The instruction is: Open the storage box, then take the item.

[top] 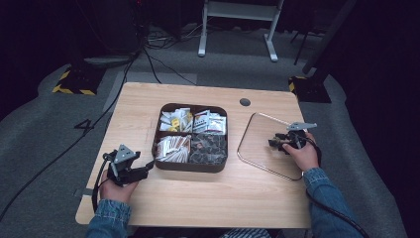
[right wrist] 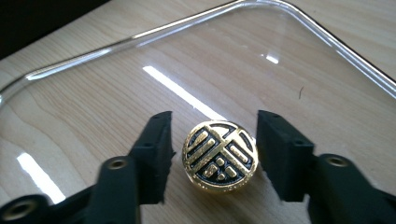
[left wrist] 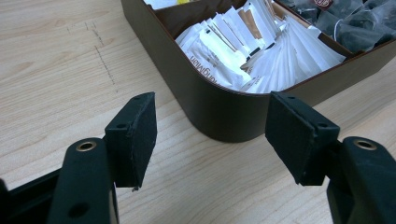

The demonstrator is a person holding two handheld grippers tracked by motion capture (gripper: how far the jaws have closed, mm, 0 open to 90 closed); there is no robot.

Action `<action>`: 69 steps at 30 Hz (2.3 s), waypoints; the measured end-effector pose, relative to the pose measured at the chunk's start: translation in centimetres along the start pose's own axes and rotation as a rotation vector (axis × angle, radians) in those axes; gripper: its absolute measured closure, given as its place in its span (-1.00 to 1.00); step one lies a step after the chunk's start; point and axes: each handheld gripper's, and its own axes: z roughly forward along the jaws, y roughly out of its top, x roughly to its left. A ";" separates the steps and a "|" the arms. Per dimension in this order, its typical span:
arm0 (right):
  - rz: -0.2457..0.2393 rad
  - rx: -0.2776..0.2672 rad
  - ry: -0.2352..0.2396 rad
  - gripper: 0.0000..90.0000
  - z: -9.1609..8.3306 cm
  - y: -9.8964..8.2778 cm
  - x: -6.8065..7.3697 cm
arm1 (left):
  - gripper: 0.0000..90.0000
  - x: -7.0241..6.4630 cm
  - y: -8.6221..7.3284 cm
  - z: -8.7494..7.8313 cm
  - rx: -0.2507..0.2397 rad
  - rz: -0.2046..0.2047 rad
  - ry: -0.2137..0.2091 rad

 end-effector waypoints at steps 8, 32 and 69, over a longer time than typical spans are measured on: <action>-0.023 -0.084 -0.030 -0.10 -2.3 0.8 1.8 | -0.25 -0.3 0.7 -0.2 -0.010 -0.006 -0.013; -0.154 -0.076 0.226 0.03 -2.9 -2.5 13.0 | -0.06 -1.6 3.5 -0.3 0.025 0.008 -0.092; -0.246 0.013 0.231 -0.05 -1.7 -3.8 15.4 | 0.23 -1.6 6.7 4.6 0.173 0.016 0.009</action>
